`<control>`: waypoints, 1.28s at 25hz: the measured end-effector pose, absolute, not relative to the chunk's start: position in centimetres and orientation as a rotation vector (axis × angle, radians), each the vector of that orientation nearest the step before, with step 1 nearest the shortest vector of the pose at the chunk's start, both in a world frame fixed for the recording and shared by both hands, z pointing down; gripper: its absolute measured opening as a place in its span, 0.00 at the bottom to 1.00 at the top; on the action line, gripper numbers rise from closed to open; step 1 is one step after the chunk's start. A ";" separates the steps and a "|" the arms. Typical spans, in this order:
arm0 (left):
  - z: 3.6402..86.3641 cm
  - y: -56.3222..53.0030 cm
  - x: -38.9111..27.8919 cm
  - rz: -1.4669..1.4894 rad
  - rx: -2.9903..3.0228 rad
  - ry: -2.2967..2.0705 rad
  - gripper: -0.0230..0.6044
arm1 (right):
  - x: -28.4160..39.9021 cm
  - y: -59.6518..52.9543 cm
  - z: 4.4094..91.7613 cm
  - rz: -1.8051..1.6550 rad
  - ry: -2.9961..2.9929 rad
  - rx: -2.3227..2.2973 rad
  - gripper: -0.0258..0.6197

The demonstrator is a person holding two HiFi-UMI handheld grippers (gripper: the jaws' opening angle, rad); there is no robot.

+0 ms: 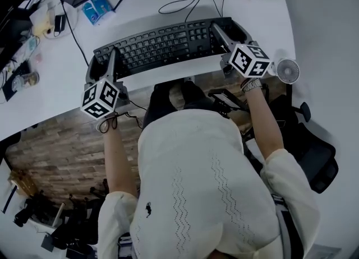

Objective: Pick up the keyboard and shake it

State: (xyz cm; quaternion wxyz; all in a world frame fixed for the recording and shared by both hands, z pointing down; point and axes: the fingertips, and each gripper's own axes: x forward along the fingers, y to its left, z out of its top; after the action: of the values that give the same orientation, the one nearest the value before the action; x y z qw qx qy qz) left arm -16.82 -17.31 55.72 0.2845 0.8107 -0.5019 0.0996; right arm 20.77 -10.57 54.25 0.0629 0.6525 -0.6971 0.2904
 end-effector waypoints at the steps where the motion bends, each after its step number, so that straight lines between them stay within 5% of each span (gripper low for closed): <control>1: 55.3 -17.4 -16.8 0.255 2.176 -1.344 0.52 | 20.8 -10.7 53.7 0.865 -2.113 1.976 0.49; 32: 42.8 -18.2 -17.4 -0.016 2.393 -1.439 0.52 | 20.2 -11.1 40.9 0.508 -2.315 2.100 0.49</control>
State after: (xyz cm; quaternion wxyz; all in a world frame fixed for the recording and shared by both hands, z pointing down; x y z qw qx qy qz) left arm -17.36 -18.21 42.77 0.1736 0.8440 -0.5074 -0.0055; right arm 20.22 -11.12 40.87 -0.0122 0.6632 -0.7310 0.1603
